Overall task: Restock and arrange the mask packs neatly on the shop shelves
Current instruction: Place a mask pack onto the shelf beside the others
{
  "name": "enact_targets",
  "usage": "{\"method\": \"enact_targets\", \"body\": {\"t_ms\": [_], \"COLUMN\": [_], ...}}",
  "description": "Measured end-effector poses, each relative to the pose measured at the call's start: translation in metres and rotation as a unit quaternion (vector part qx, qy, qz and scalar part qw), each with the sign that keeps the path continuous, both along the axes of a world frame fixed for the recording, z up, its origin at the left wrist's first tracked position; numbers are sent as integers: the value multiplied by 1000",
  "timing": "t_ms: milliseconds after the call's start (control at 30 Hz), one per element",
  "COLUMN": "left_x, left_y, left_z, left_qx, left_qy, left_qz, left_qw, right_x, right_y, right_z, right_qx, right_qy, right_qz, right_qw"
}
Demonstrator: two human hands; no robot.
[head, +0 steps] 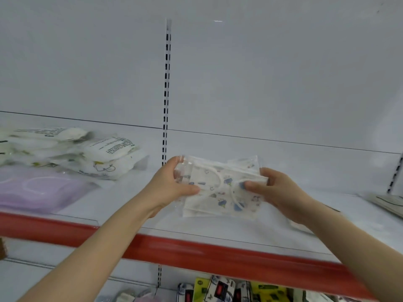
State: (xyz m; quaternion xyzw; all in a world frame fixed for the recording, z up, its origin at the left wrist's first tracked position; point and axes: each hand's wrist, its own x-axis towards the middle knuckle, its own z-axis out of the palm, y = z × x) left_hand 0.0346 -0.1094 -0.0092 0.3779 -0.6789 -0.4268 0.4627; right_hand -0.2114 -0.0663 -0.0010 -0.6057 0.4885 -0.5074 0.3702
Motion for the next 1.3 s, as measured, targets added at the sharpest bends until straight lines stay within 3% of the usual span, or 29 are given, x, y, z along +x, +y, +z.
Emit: {"method": "enact_targets", "body": {"t_ms": [167, 400, 567, 700, 900, 1133, 1300], "left_x": [-3, -16, -16, -23, -20, -19, -19], "left_y": [9, 12, 14, 13, 4, 2, -2], "left_z": [-3, -3, -11, -12, -20, -21, -16], "left_qx": [-27, -77, -7, -16, 12, 14, 22], "left_qy": [-16, 27, 3, 42, -20, -29, -5], "left_qz": [34, 87, 51, 76, 61, 74, 84], "left_qw": [999, 993, 999, 996, 998, 997, 996], "right_x": [5, 25, 22, 27, 16, 5, 7], "right_y": [5, 0, -4, -2, 5, 18, 15], "right_z": [-2, 1, -10, -7, -13, -8, -8], "right_qx": [-13, -41, -3, -11, 64, 35, 44], "right_qy": [-21, -107, -112, -116, -47, 34, 31], "right_qz": [-26, -113, -129, -137, -77, 6, -44], "right_qw": [999, 987, 985, 984, 994, 999, 998]}}
